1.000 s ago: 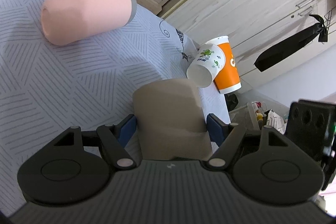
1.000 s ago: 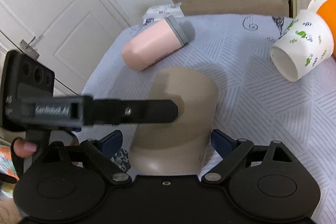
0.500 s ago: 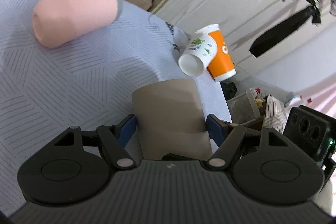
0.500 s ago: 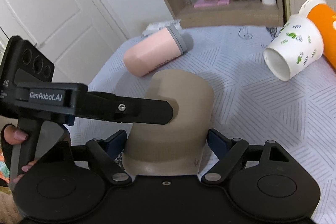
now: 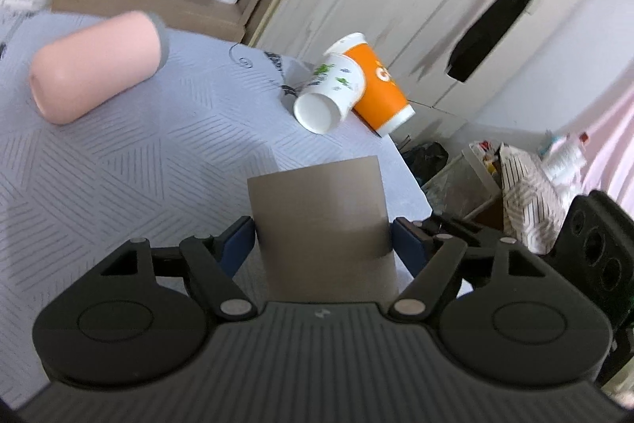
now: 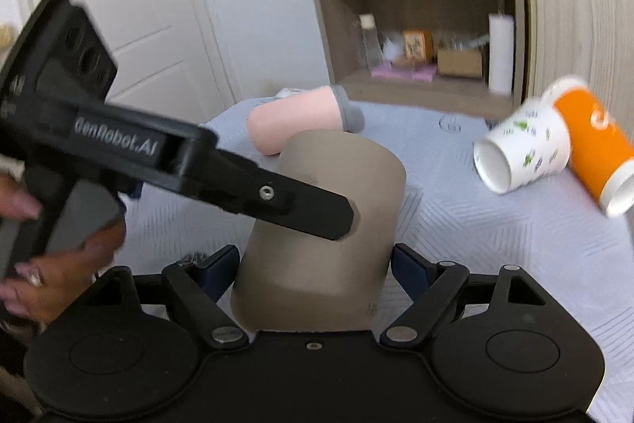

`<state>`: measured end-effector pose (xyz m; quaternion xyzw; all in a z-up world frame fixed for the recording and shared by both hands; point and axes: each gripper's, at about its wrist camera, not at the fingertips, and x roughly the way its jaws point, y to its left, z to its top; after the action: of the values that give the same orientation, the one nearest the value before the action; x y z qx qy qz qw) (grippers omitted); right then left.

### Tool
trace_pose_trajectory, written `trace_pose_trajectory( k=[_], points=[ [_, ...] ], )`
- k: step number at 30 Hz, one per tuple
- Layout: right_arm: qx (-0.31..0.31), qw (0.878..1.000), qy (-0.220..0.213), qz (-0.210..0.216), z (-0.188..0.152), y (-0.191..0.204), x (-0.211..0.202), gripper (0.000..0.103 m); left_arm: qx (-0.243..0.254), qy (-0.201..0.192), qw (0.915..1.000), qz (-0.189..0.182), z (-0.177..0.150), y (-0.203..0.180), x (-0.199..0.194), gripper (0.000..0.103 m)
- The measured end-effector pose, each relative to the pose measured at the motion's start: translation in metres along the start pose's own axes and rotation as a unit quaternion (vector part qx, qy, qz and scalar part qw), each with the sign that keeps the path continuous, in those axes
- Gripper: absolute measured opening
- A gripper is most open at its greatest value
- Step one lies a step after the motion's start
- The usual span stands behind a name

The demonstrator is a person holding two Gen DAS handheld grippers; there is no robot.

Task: Flip cup upright
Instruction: 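Set the tumbler base-down on the table while the left gripper steadies its side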

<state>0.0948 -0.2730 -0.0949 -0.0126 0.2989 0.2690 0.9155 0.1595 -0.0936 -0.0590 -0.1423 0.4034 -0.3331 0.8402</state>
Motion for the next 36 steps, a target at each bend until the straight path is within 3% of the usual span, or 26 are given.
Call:
trace_pose_trajectory(
  k=[4,10,21,31,36],
  points=[
    [-0.039,0.999,-0.009,-0.014,-0.004,0.012,-0.004,0.087,0.029,-0.018,0.9993,0.012,-0.011,-0.01,-0.009,0.074],
    [-0.07,0.996,-0.044,-0.045,0.004,0.024,-0.007,0.087,0.045,-0.053,0.9976,0.001,-0.003,-0.009,-0.022,0.074],
    [-0.142,0.982,-0.093,-0.082,0.032,0.033,0.026,0.087,0.109,-0.131,0.9842,0.048,0.024,-0.002,-0.029,0.074],
    [-0.171,0.972,-0.104,-0.124,0.04,0.028,0.073,0.086,0.139,-0.148,0.9753,0.086,0.044,0.016,-0.006,0.074],
    [-0.176,0.97,-0.108,-0.13,0.039,0.022,0.08,0.086,0.145,-0.155,0.9741,0.078,0.05,0.021,0.0,0.074]
  ],
)
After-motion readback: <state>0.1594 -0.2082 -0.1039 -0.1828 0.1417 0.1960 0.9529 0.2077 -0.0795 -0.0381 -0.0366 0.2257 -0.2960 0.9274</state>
